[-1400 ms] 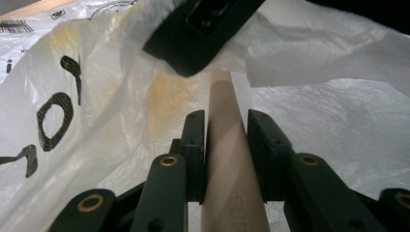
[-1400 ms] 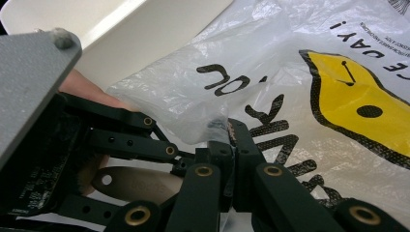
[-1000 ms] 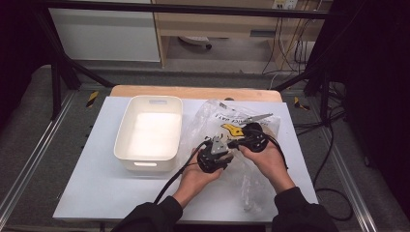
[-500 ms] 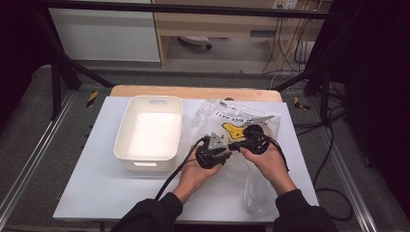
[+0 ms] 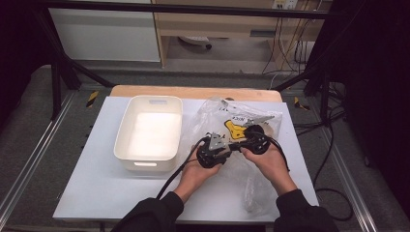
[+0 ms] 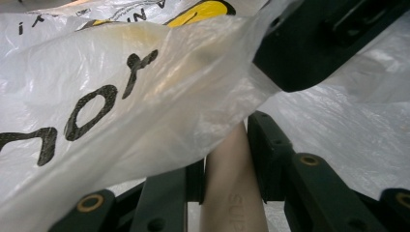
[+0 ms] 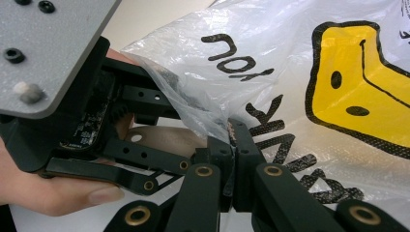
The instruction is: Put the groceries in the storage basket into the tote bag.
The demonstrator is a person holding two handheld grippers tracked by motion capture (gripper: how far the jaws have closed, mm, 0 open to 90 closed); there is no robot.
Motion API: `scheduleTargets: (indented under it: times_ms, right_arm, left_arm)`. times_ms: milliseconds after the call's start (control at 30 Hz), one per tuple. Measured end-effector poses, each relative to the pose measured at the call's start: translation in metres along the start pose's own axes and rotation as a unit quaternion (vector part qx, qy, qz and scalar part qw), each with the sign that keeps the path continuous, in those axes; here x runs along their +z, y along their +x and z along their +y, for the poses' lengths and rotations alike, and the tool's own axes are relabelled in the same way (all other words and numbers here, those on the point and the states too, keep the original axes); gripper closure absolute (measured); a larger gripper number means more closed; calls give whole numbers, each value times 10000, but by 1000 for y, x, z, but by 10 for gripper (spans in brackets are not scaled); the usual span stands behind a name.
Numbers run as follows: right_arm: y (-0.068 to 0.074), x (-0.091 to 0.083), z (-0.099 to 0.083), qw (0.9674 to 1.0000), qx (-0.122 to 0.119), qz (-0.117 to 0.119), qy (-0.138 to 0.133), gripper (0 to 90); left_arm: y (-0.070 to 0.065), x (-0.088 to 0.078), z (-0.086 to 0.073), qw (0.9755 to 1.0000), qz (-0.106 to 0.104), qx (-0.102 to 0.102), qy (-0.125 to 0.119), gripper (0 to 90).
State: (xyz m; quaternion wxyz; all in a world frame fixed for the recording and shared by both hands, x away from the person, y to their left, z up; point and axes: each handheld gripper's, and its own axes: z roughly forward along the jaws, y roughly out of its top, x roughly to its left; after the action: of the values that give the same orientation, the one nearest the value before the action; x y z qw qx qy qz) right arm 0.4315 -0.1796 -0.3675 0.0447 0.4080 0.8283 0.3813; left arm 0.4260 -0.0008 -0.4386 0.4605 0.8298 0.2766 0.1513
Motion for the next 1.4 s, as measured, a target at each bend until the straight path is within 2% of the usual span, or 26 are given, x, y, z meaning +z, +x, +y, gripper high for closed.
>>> scheduleTargets:
  times_ms: [233, 333, 400, 467, 533, 733, 800, 967, 1167, 1400]
  right_arm:
    - [-2, 2, -1, 10000, 40, -35, 20, 900]
    - [-4, 1, -1, 10000, 44, -38, 9, 900]
    - [-4, 0, -2, 10000, 67, -49, 17, 900]
    - [-4, 0, -3, 10000, 64, -45, 2, 900]
    - [-4, 0, -3, 10000, 69, -45, -6, 900]
    - [-2, -1, -5, 10000, 53, -71, -32, 900]
    - [-2, 0, -6, 9999, 69, -80, -23, 900]
    - [-3, -2, -10, 9999, 122, -70, -67, 900]
    - [-2, -2, -12, 9998, 128, -106, -74, 900]
    - [-1, 2, -16, 9998, 111, -141, -42, 900]
  left_arm:
    - [1, -4, -9, 9998, 12, -126, 157, 624]
    - [0, -10, -11, 9997, 134, -135, 152, 614]
    - [0, -15, -11, 9996, 25, -261, 104, 610]
    - [-1, -20, -12, 9995, -65, -274, 109, 603]
    - [-3, -27, -12, 9998, 16, -194, 51, 604]
    - [-6, -55, -13, 9997, -126, -187, -93, 598]
    - [-7, -66, -14, 9998, -117, -131, -120, 595]
    - [-6, -88, -20, 9994, -157, -177, -233, 571]
    - [-1, -105, -24, 9993, -122, -178, -312, 531]
    - [2, -124, -22, 9982, -151, -214, -531, 444]
